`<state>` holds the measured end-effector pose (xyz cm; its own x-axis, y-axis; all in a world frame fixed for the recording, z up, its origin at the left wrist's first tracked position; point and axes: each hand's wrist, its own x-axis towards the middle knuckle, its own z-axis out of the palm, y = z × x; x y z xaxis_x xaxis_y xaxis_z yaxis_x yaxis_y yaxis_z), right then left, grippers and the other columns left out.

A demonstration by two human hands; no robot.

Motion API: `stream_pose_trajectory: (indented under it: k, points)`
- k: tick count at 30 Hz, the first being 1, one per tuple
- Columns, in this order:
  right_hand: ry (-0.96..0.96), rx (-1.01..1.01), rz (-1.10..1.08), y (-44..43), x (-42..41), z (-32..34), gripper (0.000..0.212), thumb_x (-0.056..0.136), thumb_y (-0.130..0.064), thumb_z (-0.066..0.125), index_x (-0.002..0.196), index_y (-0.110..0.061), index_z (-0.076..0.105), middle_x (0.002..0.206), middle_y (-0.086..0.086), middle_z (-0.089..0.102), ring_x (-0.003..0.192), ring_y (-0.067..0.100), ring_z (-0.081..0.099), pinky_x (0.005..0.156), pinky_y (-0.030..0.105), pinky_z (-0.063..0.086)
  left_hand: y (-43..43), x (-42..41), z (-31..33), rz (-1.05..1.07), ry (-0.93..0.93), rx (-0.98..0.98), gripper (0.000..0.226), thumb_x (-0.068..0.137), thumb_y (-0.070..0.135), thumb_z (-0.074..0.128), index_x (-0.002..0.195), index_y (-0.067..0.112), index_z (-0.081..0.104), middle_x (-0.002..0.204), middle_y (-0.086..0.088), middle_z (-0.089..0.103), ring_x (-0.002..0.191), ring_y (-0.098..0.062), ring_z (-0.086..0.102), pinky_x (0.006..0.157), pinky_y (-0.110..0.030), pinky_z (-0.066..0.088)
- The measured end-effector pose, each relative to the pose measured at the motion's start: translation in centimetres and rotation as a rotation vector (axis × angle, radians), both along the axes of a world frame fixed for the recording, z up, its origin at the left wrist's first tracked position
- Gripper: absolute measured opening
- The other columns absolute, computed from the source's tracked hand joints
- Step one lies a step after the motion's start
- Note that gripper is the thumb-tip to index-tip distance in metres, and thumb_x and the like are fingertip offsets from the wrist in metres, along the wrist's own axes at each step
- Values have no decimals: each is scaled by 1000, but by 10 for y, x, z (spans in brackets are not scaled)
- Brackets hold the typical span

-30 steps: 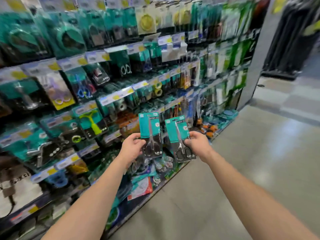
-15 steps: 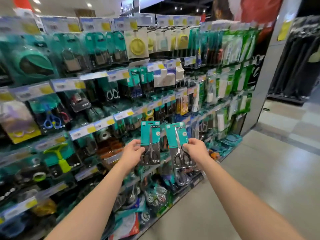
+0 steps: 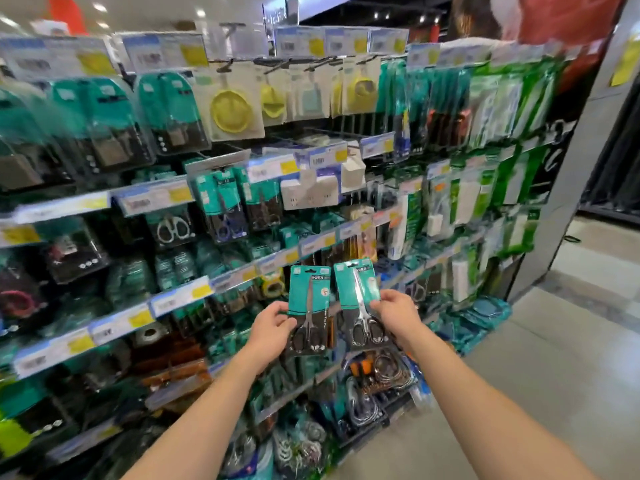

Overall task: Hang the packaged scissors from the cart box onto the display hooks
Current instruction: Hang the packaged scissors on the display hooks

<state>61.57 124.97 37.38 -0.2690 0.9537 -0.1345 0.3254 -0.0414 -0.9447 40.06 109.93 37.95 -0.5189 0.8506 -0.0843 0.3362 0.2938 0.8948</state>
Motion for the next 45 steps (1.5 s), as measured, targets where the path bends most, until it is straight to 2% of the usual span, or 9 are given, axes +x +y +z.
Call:
stream_pose_trajectory:
  k: [5,8,15,18,22,28,30,38,45]
  points:
    - [-20,-13,104,88,-12,-26,16,80,-26,71,82,-10,71,88,10,76,87,31,71,83,48,59,38,10,-6,51,-30,7,12,102,9,58,110,18,62,92,-5,76,49,-5,57,48,-19,40]
    - [51,-93,172,123,-18,-24,6,91,-6,68,89,-10,71,96,10,74,87,25,68,85,40,55,54,22,-3,136,-57,28,11,102,6,56,110,13,60,87,-6,73,39,0,50,41,-15,36]
    - [32,-222,348,212,-39,-58,41,82,-5,72,122,-3,68,116,17,73,104,32,69,76,33,55,83,45,-3,327,-47,45,12,101,10,59,108,20,61,91,-1,75,63,-19,57,57,-29,43]
    - [51,-249,401,210,-39,-42,29,87,-7,71,116,-4,69,111,13,73,99,29,70,59,23,50,87,61,-3,385,-18,23,13,102,13,58,112,20,61,100,-1,74,71,-12,60,60,-25,45]
    - [62,-213,486,198,-38,-13,27,97,-8,63,123,-3,62,116,11,66,95,23,62,73,30,49,88,72,-3,443,20,7,13,103,12,58,113,18,62,95,3,73,70,-2,62,62,-19,46]
    - [216,-253,476,191,-37,7,16,103,-5,53,117,-1,57,102,9,61,100,27,63,58,25,47,92,76,3,464,44,16,14,102,12,58,112,19,63,81,6,72,54,-1,55,59,-23,43]
    - [233,-251,462,199,-46,0,12,101,-10,57,112,-9,60,98,4,66,87,19,63,61,27,48,94,76,6,457,53,33,14,102,12,58,110,22,64,77,7,72,57,-6,56,59,-26,42]
    - [231,-222,493,207,-51,-17,12,95,-15,65,105,-17,72,107,4,76,103,26,71,96,48,57,102,82,6,467,49,40,15,102,16,59,112,25,63,92,3,79,73,-12,67,67,-30,49]
    - [343,-261,472,209,-42,-14,20,99,-11,60,118,-9,66,107,8,76,91,22,74,66,33,60,105,83,-2,544,23,73,17,101,17,61,117,23,62,93,0,77,77,-26,65,66,-36,52]
